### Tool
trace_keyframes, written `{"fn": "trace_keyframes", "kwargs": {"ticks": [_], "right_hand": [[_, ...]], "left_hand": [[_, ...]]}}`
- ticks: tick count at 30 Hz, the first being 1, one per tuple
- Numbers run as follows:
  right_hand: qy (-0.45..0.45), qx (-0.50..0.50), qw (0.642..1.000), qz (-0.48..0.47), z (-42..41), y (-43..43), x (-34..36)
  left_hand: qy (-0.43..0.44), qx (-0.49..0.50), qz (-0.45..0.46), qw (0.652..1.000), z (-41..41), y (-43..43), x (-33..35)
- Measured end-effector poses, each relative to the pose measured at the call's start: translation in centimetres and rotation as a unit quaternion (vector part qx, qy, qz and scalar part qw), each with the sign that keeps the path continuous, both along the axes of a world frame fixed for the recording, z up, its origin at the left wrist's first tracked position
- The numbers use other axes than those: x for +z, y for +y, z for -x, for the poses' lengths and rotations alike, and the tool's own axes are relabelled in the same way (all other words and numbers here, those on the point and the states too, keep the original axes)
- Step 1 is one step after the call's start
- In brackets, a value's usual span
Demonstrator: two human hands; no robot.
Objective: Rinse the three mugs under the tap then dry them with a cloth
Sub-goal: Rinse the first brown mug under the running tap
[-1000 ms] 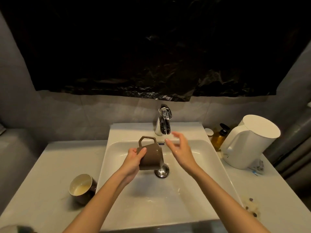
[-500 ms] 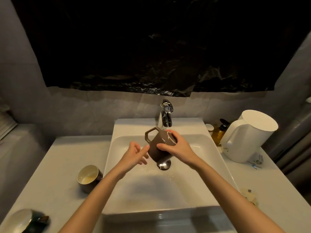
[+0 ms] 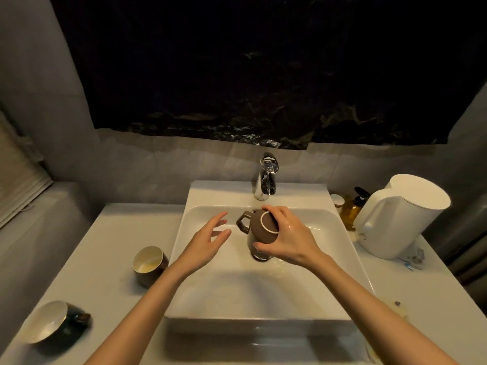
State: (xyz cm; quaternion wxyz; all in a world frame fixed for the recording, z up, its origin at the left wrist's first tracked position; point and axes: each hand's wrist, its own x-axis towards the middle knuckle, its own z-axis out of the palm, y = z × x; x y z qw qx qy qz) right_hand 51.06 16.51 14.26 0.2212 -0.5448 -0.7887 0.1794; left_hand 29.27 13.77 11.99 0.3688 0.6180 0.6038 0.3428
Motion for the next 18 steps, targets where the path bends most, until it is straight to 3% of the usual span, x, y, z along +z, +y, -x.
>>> {"fn": "trace_keyframes", "kwargs": {"ticks": [3,5,8,12,15,18], "right_hand": [[0.020,0.036,0.999,0.012,0.0,0.3,1.2],[0.081,0.070,0.991,0.076,0.1,0.5,2.2],[0.207,0.124,0.947,0.213,0.5,0.9,3.3],[0.262,0.140,0.910,0.289,2.1,0.7,3.6],[0.317,0.126,0.895,0.287,4.0,-0.1,2.6],[0.305,0.160,0.913,0.218,6.1,-1.4,0.8]], "left_hand": [[-0.013,-0.002,-0.016,1.000,-0.2,-0.3,0.9],[-0.039,-0.005,-0.027,0.999,-0.3,-0.5,1.8],[-0.127,0.026,-0.052,0.990,-0.4,-0.7,3.2],[-0.217,0.096,-0.025,0.971,-0.2,-1.1,3.9],[-0.293,0.166,0.010,0.942,0.5,-1.8,3.8],[-0.406,0.253,0.049,0.877,1.8,-3.0,3.9]]}}
